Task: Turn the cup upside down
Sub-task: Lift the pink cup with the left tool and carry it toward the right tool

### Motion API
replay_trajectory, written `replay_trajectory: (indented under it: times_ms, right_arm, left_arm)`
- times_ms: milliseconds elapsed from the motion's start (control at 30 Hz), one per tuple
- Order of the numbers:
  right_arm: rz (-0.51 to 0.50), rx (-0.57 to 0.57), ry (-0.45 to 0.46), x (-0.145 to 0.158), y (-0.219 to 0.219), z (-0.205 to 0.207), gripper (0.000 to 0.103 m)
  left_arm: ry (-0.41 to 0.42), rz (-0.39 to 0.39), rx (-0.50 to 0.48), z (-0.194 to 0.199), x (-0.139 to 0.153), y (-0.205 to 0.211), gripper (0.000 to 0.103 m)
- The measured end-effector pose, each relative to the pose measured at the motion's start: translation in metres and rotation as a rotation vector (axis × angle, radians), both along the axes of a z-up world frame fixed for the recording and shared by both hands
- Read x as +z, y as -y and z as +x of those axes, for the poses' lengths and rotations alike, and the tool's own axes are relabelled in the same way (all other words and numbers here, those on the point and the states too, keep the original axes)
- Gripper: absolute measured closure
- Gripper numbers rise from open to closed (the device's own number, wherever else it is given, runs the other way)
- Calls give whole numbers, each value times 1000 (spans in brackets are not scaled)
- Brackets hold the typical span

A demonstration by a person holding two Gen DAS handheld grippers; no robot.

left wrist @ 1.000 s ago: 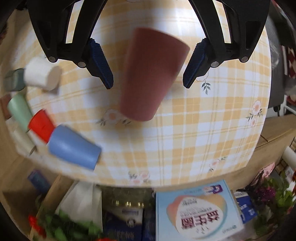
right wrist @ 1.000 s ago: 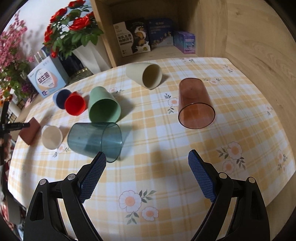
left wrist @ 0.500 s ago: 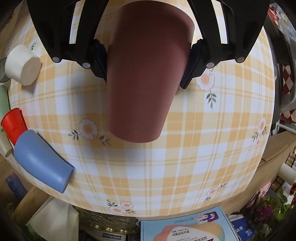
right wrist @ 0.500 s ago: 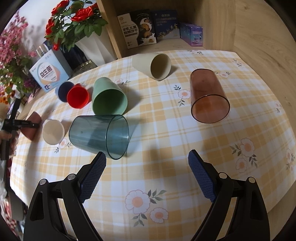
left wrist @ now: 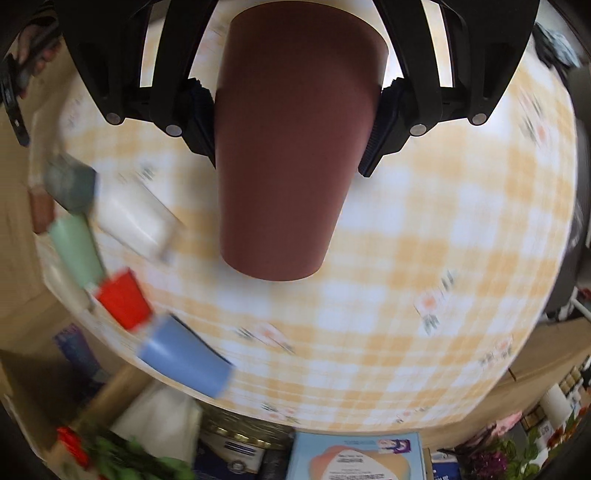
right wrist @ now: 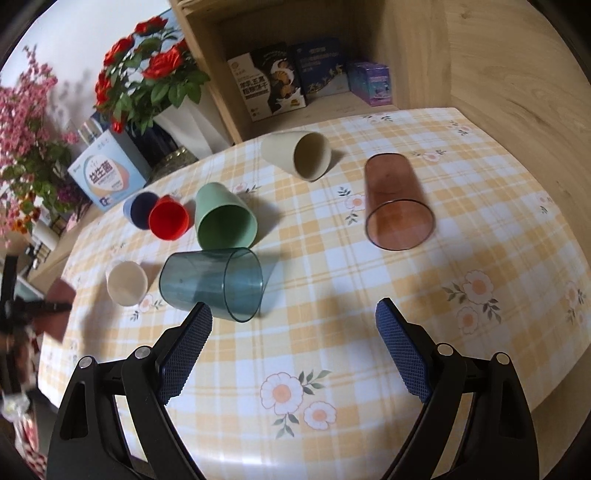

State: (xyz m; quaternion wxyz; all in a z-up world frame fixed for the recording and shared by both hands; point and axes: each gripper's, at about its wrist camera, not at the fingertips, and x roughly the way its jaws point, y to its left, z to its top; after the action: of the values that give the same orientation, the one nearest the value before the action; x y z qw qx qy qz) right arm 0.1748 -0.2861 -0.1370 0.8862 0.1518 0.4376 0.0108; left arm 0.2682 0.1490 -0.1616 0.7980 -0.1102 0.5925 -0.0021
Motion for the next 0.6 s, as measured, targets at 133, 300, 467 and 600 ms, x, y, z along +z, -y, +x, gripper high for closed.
replay_trajectory:
  times_ms: [133, 300, 467, 600]
  right_arm:
    - [18, -33, 16, 4, 14, -12, 16]
    - [14, -56, 22, 9, 31, -26, 16]
    - [2, -97, 35, 15, 59, -40, 16]
    - [8, -151, 42, 16, 85, -49, 16]
  left_arm:
    - [16, -106, -70, -45, 1, 67, 36]
    - [-2, -239, -125, -71, -12, 143, 36]
    - [-25, -324, -192, -73, -23, 217, 36]
    - [-11, -295, -235, -73, -22, 282, 36]
